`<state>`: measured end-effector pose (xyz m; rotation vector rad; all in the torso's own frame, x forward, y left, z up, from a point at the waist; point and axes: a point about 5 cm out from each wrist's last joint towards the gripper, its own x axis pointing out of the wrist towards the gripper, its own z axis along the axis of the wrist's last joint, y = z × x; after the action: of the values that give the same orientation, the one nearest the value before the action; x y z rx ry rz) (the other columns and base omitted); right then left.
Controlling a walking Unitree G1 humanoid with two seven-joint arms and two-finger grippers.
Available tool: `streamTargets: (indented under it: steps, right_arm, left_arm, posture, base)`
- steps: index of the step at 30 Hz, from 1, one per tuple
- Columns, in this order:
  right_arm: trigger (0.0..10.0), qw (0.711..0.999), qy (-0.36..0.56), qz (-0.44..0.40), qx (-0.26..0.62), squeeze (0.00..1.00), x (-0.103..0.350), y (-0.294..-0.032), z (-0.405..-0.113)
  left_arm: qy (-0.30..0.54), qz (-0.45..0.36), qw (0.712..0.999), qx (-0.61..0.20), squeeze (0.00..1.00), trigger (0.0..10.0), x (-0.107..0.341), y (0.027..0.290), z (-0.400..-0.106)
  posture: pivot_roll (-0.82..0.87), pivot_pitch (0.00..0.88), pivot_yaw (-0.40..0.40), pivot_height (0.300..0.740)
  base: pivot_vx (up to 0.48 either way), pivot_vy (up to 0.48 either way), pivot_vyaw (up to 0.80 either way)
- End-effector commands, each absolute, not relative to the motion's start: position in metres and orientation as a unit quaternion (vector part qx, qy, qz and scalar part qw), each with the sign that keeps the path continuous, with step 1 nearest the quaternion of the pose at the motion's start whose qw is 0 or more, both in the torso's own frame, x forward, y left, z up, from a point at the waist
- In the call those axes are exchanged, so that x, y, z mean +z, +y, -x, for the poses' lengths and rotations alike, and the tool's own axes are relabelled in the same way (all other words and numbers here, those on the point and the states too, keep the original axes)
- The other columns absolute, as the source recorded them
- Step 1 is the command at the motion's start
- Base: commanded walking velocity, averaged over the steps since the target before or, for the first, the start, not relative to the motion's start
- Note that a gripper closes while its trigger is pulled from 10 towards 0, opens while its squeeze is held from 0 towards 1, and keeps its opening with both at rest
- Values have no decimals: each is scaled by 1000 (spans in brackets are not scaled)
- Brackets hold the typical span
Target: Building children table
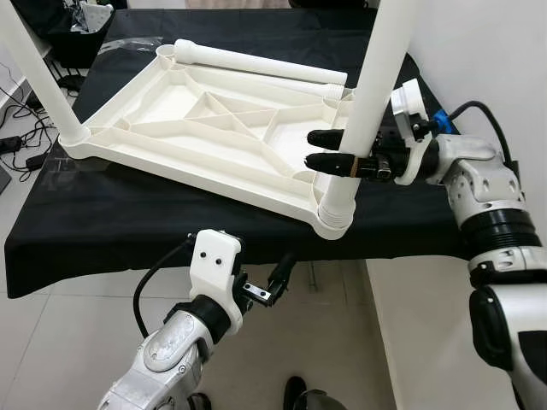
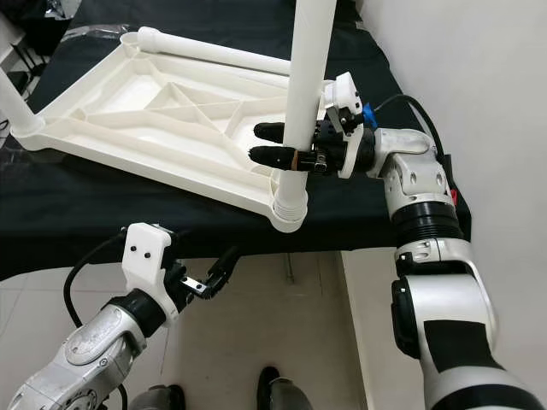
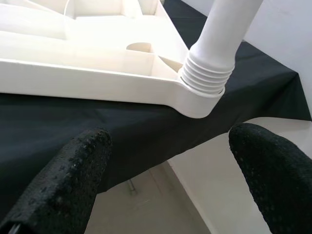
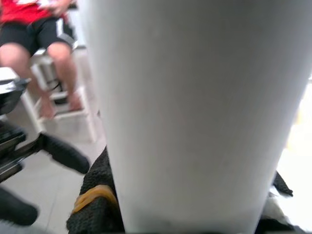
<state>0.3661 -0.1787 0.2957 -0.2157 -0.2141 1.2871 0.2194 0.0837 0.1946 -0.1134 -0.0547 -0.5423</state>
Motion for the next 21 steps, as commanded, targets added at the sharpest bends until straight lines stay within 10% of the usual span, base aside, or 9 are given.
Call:
streamTargets:
  steps: [1, 21]
  right_arm:
    - [10000, 798, -67, 91, 592, 0, 276, -179, -368]
    - [10000, 925, -41, 100, 365, 0, 257, -178, -398]
  left_arm:
    - [-24, 51, 963, -264, 0, 10000, 192, 84, -217]
    - [-33, 43, 965, -255, 0, 10000, 194, 90, -224]
  posture:
    - [126, 253, -74, 740]
    - [122, 250, -76, 740]
  base:
    - [0, 0, 0]
    - [0, 0, 0]
